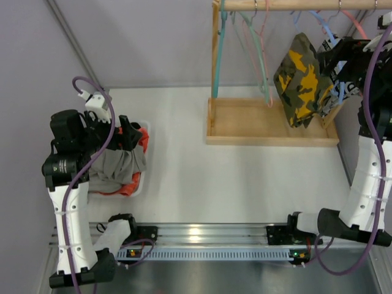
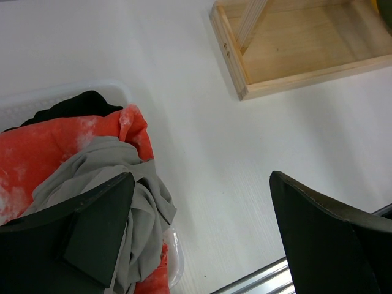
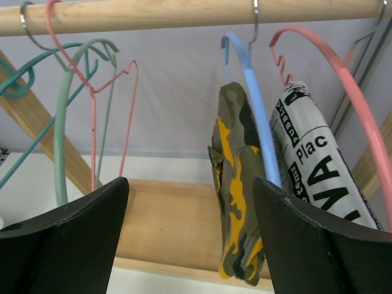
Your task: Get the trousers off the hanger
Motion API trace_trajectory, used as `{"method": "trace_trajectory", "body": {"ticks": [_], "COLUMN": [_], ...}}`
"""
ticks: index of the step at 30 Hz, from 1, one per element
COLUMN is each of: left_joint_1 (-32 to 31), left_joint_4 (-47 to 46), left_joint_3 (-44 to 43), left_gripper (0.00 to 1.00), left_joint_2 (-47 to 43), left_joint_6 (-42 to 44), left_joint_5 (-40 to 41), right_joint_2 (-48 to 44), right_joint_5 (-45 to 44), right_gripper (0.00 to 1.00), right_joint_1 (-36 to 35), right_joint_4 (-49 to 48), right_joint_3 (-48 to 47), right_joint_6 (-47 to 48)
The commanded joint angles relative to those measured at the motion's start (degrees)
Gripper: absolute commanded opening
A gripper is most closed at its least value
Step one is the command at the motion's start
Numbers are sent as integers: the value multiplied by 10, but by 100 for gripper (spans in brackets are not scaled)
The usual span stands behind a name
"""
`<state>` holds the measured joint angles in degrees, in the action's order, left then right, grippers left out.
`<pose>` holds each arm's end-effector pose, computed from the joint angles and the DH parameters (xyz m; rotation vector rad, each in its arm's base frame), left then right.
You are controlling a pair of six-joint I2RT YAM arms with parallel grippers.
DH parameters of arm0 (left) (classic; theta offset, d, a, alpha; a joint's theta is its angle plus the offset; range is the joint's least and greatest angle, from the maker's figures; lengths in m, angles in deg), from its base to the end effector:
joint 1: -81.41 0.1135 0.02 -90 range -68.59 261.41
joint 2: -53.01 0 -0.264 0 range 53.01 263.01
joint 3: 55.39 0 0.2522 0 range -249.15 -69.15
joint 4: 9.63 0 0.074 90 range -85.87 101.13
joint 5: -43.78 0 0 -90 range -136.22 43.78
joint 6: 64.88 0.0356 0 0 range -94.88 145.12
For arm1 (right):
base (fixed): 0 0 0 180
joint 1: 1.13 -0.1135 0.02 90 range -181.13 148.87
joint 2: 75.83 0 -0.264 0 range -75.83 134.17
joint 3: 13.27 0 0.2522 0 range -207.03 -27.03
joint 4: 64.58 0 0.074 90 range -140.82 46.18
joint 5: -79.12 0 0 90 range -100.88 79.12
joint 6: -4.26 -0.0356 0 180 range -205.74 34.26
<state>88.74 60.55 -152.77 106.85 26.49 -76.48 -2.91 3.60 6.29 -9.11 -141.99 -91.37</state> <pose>0.1418 0.0002 0.4534 0.2256 1.9820 -0.4384 0.1922 -0.0161 0.5751 -0.0207 1.5677 0.1731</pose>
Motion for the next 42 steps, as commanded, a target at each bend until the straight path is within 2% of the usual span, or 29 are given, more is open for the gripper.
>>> {"method": "trace_trajectory", "body": {"ticks": [1,6,14,21,36,42], "left_joint_1": [0,0,0,0,0,0], "left_joint_4": [-38,-37,-43,-46,-47,-47], "left_joint_3": [10,19,20,19,14,18], "left_gripper": [98,98,98,98,98,98], "left_joint_2": [-17,-23,-20,-15,-8,-8], "left_joint_6": [-4,2,0,-4,0,0], "left_joint_5": [-15,-11,-13,-16,-8,-8], "right_joint_2": [21,51,109,157,229,248], "right_joint_5": [113,188,217,188,95,90], "right_gripper": [83,84,83,78,75,67], "right_joint_1": [65,146,159,130,39,37], "right_joint_4": [4,-17,-60,-108,-164,-192], "right_joint_3": [-38,-46,-60,-84,-85,-89], "right_joint_6": [-3,-18,-41,-56,-20,-36]}}
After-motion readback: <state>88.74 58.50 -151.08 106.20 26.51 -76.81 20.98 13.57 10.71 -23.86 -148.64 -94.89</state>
